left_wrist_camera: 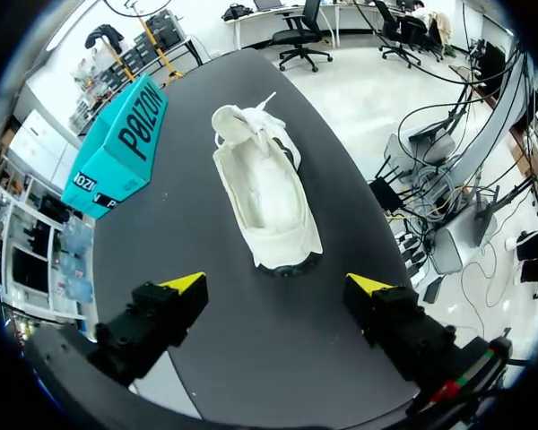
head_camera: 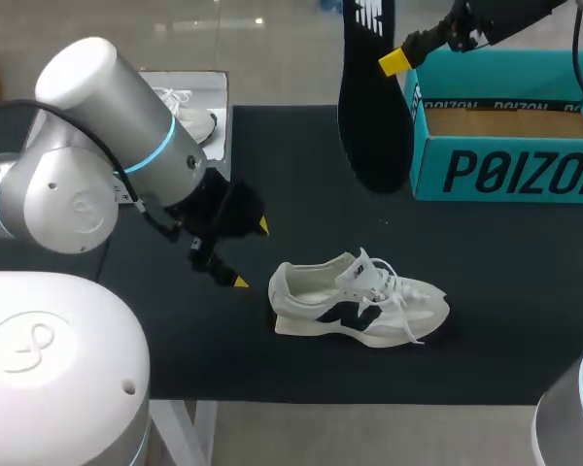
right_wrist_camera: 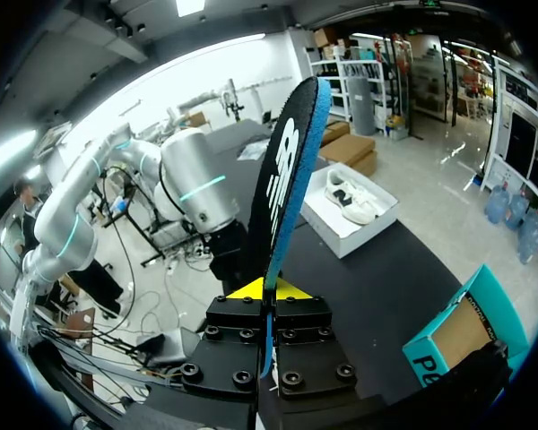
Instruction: Take the shoe out of the shoebox, open the shoe tongue, remove and reinsert the insole, then place the shoe into the shoebox
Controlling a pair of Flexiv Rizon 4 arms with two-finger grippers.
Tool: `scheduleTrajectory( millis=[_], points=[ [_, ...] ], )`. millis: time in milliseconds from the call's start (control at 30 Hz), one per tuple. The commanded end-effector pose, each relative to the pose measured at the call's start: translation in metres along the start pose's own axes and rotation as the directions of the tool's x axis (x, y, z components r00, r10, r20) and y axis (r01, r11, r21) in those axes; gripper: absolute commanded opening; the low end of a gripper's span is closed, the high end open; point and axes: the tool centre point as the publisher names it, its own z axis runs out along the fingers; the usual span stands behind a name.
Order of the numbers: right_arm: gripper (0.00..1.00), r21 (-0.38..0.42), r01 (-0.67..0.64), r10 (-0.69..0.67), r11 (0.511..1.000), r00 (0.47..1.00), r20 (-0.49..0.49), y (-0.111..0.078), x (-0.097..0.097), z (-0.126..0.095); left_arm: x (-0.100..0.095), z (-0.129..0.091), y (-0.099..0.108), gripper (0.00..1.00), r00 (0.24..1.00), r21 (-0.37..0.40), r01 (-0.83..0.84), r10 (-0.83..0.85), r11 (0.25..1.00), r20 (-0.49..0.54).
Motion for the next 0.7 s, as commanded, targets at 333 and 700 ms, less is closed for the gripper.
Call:
scheduleTrajectory(
  millis=[333,700],
  points=[
    [0.00,0.017,-0.030,0.030,0.999,0.999,0.011,0.002,0.016,-0.011,-0.001,0.001,-0.001,1.00,1.000,-0.005,-0.001,0.001,1.000,-0.001],
    [0.00,0.017,-0.033,0.033,0.999,0.999,0.015,0.002,0.016,-0.011,-0.016,-0.002,-0.023,1.00,1.000,0.049,0.001,-0.001,0.999,-0.010]
  ],
)
